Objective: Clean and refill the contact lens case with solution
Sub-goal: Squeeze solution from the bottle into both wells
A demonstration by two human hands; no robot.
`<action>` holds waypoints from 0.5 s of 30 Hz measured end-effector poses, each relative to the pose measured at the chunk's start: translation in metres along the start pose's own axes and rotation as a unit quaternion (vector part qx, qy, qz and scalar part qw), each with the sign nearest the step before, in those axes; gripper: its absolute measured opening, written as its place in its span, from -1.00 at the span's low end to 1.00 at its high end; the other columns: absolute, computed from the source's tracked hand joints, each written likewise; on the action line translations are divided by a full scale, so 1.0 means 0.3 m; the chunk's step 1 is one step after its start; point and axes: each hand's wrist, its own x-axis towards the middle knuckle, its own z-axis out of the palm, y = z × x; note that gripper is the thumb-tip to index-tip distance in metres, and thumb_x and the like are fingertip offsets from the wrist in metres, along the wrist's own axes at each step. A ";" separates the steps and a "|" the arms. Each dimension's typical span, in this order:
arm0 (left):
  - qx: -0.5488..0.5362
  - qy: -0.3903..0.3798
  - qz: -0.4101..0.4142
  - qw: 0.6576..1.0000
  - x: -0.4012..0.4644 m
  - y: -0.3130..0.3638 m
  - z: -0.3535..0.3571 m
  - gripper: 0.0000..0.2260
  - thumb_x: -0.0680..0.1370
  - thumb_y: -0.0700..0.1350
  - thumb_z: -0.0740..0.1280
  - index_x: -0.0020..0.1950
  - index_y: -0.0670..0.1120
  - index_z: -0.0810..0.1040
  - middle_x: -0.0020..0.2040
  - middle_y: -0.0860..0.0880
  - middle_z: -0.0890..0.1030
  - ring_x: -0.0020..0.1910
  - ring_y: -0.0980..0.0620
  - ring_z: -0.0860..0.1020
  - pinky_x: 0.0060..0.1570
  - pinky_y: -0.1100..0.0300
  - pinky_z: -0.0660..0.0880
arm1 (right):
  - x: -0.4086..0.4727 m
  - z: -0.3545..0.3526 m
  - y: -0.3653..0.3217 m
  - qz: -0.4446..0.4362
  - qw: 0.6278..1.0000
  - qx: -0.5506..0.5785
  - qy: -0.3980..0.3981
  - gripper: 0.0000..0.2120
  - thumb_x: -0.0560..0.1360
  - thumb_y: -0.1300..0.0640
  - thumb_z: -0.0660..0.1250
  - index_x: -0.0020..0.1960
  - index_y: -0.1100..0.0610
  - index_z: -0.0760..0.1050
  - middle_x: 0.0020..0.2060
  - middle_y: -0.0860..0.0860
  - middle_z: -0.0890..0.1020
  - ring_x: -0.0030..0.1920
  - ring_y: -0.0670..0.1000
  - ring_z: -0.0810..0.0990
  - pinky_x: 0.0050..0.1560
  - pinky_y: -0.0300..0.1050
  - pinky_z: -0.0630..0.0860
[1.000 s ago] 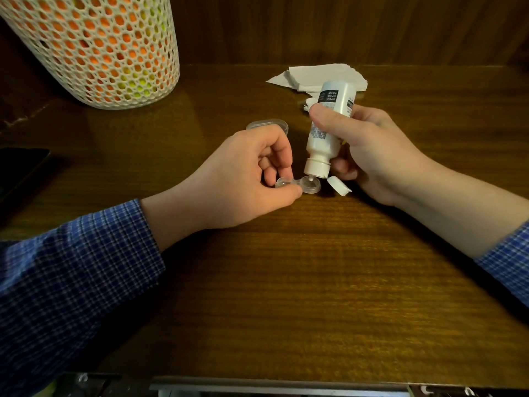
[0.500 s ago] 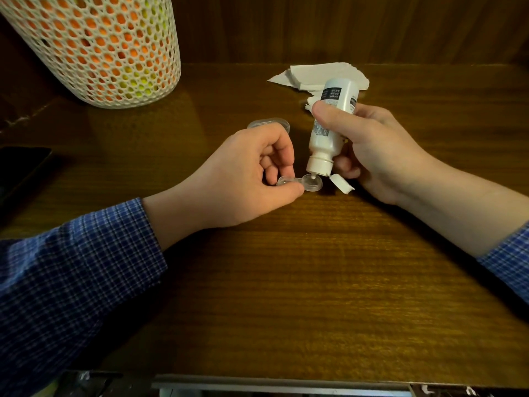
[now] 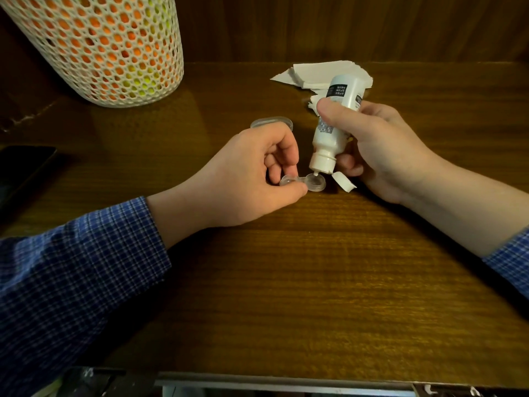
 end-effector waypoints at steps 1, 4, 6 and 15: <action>0.001 0.000 0.001 1.000 0.000 0.000 0.000 -0.77 0.46 -0.16 0.57 0.01 -0.05 0.56 -0.12 0.01 0.67 -0.30 0.19 0.54 -0.29 0.36 0.51 | 0.000 0.000 0.001 -0.001 1.000 -0.001 0.001 -0.82 0.60 0.00 0.39 -0.04 0.10 0.50 -0.42 -0.09 0.61 -0.54 -0.10 0.38 -0.61 -0.30 0.24; 0.001 -0.001 0.002 1.000 0.000 0.001 -0.001 -0.77 0.46 -0.16 0.57 0.01 -0.05 0.56 -0.12 0.01 0.67 -0.29 0.17 0.55 -0.29 0.34 0.52 | 0.001 0.000 0.002 -0.002 1.000 -0.006 0.003 -0.82 0.59 -0.01 0.40 -0.05 0.09 0.51 -0.41 -0.08 0.59 -0.54 -0.11 0.38 -0.61 -0.30 0.24; 0.003 0.001 0.001 1.000 0.000 0.003 -0.001 -0.77 0.46 -0.15 0.57 0.01 -0.05 0.56 -0.12 0.02 0.68 -0.28 0.16 0.55 -0.28 0.34 0.52 | 0.000 -0.001 0.002 -0.001 1.000 -0.011 0.002 -0.82 0.59 -0.02 0.40 -0.03 0.09 0.52 -0.39 -0.06 0.60 -0.54 -0.11 0.38 -0.61 -0.30 0.24; 0.007 -0.001 0.000 1.000 0.002 0.000 0.000 -0.76 0.46 -0.14 0.57 0.03 -0.04 0.56 -0.10 0.02 0.68 -0.27 0.14 0.57 -0.28 0.33 0.52 | -0.005 -0.002 -0.001 0.002 1.000 -0.018 -0.002 -0.83 0.60 -0.02 0.39 0.01 0.08 0.52 -0.37 -0.07 0.62 -0.53 -0.12 0.39 -0.60 -0.31 0.25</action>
